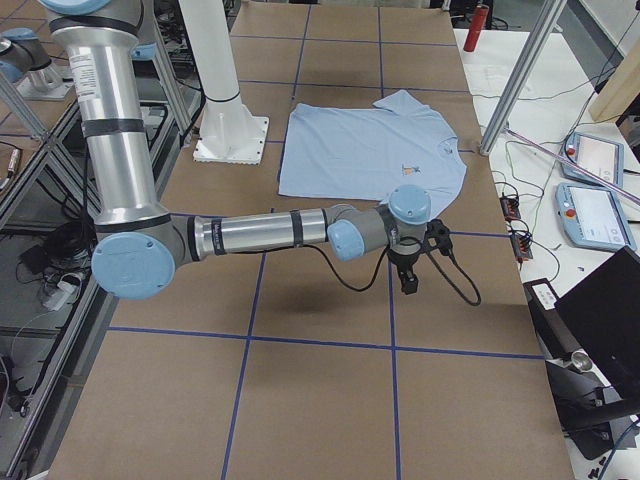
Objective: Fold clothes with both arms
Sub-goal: 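Move the right gripper toward the sleeve nearest it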
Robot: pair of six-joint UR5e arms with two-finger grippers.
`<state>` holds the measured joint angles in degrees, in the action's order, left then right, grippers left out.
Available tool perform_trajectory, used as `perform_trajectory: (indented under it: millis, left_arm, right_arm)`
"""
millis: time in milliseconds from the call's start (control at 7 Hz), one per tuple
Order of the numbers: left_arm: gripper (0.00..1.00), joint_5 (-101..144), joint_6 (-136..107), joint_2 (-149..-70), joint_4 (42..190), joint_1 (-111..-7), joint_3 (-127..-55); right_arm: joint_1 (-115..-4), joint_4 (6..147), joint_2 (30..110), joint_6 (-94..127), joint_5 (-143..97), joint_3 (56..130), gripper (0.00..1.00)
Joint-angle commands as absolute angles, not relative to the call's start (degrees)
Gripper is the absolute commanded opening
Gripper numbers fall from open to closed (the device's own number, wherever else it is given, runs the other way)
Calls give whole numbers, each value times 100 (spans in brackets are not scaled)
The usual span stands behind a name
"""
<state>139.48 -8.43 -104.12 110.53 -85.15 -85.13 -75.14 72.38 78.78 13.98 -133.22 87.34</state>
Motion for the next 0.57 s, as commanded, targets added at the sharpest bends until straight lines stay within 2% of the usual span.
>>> perform_trajectory:
  millis: [0,286,429]
  left_arm:
    - [100,13983,-1280,-10676,11215,-8001,-8430]
    - [100,13661,-1784,-11010,11206,-7378,-8402]
    - [100,13154,-1862,-11013,11310,-7331,-8428]
  right_arm:
    - [-6998,6649,7507,2083,-13009,8456,100]
    - [-6630,6249,7340,3373,-12675,8402,100]
    - [-6166,6232,6939,4123,-12073,8228,100]
